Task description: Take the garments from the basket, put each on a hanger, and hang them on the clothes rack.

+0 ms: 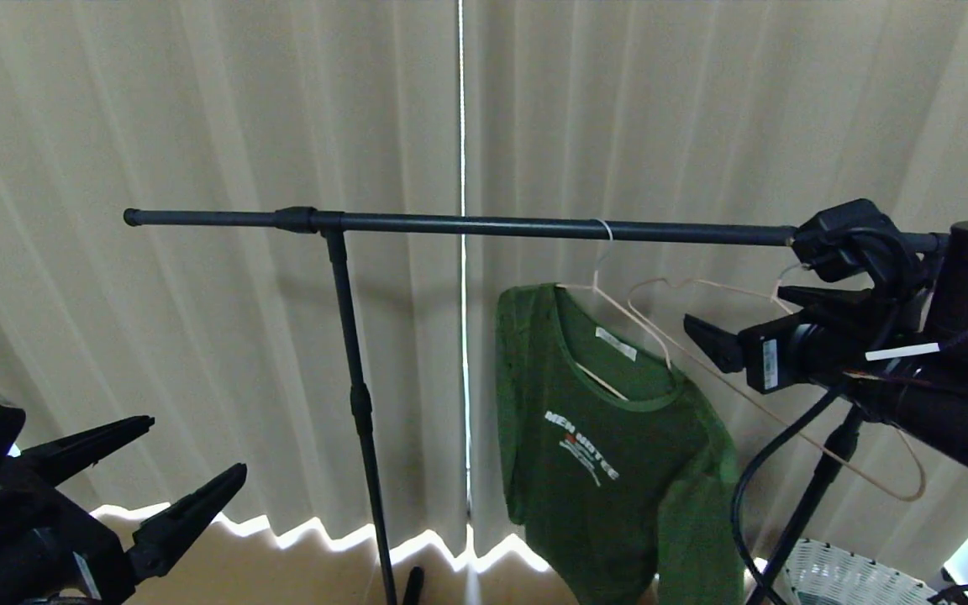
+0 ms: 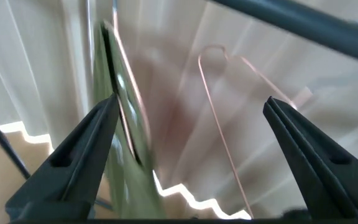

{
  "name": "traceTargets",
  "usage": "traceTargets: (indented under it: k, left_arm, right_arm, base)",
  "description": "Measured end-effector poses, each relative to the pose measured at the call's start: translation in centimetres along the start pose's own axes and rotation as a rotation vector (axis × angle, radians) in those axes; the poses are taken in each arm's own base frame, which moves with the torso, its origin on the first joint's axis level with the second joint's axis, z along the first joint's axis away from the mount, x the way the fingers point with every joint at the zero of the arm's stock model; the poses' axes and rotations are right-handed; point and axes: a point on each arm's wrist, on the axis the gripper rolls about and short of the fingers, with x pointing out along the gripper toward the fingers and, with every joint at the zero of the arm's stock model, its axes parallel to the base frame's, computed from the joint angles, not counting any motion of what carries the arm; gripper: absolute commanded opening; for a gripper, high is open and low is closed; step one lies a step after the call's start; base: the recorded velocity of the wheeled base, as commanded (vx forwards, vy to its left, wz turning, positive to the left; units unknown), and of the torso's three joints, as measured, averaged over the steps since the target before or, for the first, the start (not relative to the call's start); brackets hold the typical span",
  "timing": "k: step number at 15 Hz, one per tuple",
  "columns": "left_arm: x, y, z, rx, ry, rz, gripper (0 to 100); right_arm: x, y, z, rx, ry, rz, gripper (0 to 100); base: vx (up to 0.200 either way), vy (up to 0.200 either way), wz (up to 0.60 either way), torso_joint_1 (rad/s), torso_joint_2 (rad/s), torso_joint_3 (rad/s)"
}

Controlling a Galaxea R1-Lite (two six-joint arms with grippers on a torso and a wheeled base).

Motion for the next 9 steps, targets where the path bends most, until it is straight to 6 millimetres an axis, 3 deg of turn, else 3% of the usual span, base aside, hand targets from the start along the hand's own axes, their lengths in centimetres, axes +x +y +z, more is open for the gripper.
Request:
traceTargets:
  k: [8,9]
  left_arm:
    - [0.23,-0.02,-0.05,0.015,0.009,-0.003,100]
    - [0.08,-0.01,0.02,0.017,0.001,-0.001,100]
  right_arm:
    - [-0.49,-0.58,-0.86,0.008,-0.002,0.017,100]
    - [-0.73,-0.89,-1.08,0.002,0.002,0.007,100]
  base:
    - [0.0,0.0,0.0,0.0,0.0,0.0]
    - [-0.2,0.0,0.0,0.002,0.0,0.002]
